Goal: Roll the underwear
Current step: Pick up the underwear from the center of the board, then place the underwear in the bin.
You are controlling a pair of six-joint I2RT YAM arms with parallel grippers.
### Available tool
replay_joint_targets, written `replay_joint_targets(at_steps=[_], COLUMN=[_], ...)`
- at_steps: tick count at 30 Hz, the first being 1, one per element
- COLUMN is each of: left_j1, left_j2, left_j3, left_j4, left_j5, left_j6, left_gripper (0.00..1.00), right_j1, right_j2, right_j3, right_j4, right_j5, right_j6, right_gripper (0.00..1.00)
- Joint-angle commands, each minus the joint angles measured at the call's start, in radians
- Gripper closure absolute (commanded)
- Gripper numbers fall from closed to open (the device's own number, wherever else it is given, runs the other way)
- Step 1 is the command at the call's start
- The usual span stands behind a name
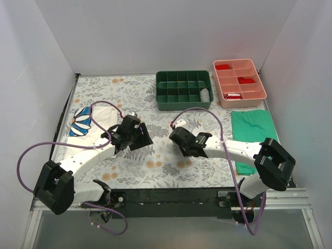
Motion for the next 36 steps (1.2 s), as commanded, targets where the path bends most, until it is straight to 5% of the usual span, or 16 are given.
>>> replay_joint_targets(at_steps=[1,17,27,34,36], left_j1=[0.006,0.006,0.006,0.006,0.006], left_j2=[-0.001,0.022,0.041,0.009,-0.004], left_j3=[-0.021,-0.035,-0.037,-0.035,-0.035], left_j4=[0.02,0.054,0.063,0.081,0.081], left_j5=[0.012,0.097,0.137,0.166,0.161], left_j6=[0.01,0.04,0.063,0.104,0.104], left_gripper=[0.46,0.48,0.48,0.27,0.09], right_j1=[-0.047,-0.248,-0.405,-0.457,-0.463], right_j2=[-0.061,-0.089,0.021,0.162,0.19], right_j3=[0.08,0.212,0.45,0.635,0.683], right_j4=[-0.045,-0.06,-0.12,-0.195,-0.206], right_j5=[0.051,0.084,0.114,0.114,0.104], right_j6=[-0.019,-0.101,-0.154,-0.154,-0.142], right_gripper=[0.99,0.99,0.99,0.99,0.99])
